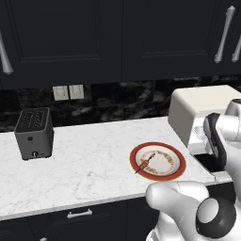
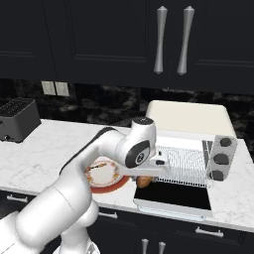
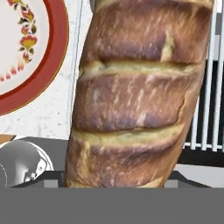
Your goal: Pick up the kebab skewer and baguette bread, and place them inside the toaster oven. Close the toaster oven door and start by setting the timer.
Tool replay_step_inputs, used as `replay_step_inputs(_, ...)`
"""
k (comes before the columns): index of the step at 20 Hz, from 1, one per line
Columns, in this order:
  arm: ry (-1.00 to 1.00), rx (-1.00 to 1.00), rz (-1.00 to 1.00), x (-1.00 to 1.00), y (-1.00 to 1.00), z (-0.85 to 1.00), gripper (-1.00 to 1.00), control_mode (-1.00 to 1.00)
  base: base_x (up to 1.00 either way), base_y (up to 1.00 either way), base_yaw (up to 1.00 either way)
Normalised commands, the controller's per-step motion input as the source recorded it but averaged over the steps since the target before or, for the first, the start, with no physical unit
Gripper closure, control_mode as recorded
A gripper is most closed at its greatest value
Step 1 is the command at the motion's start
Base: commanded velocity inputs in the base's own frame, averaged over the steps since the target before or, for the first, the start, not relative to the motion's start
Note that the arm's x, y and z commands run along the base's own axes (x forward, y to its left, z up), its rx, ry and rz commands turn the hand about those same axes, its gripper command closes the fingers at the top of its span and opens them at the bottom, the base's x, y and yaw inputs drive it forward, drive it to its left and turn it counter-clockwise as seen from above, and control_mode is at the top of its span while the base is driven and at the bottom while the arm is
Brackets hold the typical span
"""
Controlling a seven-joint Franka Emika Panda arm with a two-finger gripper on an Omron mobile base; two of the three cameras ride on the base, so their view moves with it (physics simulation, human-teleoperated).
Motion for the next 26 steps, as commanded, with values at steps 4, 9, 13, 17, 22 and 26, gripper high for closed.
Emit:
replay_step_inputs(4, 0.00, 0.02, 0.31, 0.34, -0.28, 0.00, 1.00, -1.00, 0.00, 0.00, 0.00)
replay_step_inputs(9, 0.03, 0.00, 0.09, 0.31, -0.19, 0.00, 1.00, -1.00, 0.00, 0.00, 0.00)
replay_step_inputs(13, 0.07, 0.00, 0.03, 0.54, -0.22, 0.00, 1.00, -1.00, 0.00, 0.00, 0.00)
replay_step_inputs(17, 0.01, 0.01, 0.00, 0.36, -0.09, -0.13, 1.00, -1.00, 0.00, 0.00, 0.00)
replay_step_inputs(22, 0.00, 0.04, 0.01, 0.09, -0.23, -0.12, 1.00, -1.00, 0.00, 0.00, 0.00)
replay_step_inputs(26, -0.02, 0.03, 0.00, -0.01, 0.00, -0.12, 1.00, -1.00, 0.00, 0.00, 0.00)
